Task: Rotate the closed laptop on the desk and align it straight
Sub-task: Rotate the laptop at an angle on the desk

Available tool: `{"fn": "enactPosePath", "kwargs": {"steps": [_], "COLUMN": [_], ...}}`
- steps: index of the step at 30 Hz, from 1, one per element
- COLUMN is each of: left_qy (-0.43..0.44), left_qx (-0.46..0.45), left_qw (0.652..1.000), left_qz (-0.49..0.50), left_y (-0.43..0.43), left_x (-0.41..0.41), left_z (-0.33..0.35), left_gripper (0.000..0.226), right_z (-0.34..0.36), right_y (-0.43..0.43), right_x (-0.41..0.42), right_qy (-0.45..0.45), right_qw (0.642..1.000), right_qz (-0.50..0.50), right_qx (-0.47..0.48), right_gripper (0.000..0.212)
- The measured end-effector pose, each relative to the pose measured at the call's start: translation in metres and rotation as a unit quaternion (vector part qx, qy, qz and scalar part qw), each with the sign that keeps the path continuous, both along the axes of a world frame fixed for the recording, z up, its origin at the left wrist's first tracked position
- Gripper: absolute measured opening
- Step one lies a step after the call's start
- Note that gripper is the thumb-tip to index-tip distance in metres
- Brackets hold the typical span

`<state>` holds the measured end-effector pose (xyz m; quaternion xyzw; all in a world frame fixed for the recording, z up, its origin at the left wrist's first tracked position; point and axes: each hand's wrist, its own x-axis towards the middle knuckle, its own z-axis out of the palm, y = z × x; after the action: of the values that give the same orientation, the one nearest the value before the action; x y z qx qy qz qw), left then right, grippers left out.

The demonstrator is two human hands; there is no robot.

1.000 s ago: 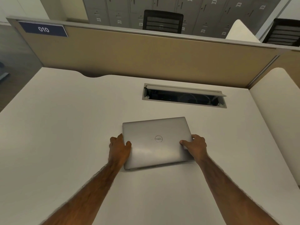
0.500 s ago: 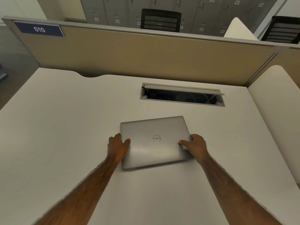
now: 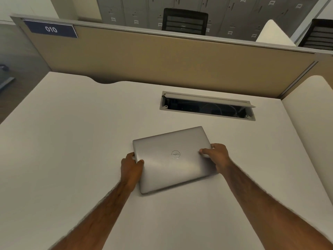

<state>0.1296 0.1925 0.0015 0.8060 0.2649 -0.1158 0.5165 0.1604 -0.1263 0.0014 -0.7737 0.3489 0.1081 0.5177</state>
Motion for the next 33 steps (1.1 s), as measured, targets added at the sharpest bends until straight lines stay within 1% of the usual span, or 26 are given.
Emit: {"fn": "enactPosePath", "kwargs": {"steps": [4,7,11,15,18,22,27,33], "left_qy": [0.014,0.025,0.052,0.052,0.058,0.06,0.072,0.073], "left_qx": [-0.037,-0.077,-0.148,-0.2,-0.23,-0.218,-0.223,-0.231], "left_qw": [0.998,0.994,0.98,0.964,0.952,0.948,0.939,0.932], "left_qz": [0.041,0.077,0.122,0.169,0.194,0.222,0.253,0.271], "left_y": [-0.001,-0.003,-0.01,-0.024,-0.038,-0.053,-0.06,-0.069], "left_x": [-0.012,-0.022,-0.035,-0.051,-0.064,-0.075,-0.079,-0.081], "left_z": [0.005,0.012,0.017,0.02,0.022,0.02,0.017,0.019], "left_gripper": [0.052,0.049,0.043,0.023,0.026,0.035,0.039,0.039], "right_z": [0.001,0.003,0.008,0.013,0.015,0.018,0.019,0.02], "right_y": [0.006,0.01,0.015,0.016,0.017,0.023,0.031,0.039], "right_x": [0.012,0.022,0.038,0.054,0.066,0.081,0.094,0.106], "right_qy": [-0.001,-0.009,-0.002,0.011,0.018,0.038,0.045,0.041], "right_qw": [1.0,0.999,0.992,0.976,0.963,0.949,0.927,0.917], "right_qz": [0.021,0.042,0.086,0.148,0.187,0.228,0.279,0.31], "right_qx": [-0.016,-0.031,-0.092,-0.158,-0.194,-0.217,-0.246,-0.247], "right_gripper": [0.034,0.034,0.051,0.064,0.076,0.082,0.08,0.077]}}
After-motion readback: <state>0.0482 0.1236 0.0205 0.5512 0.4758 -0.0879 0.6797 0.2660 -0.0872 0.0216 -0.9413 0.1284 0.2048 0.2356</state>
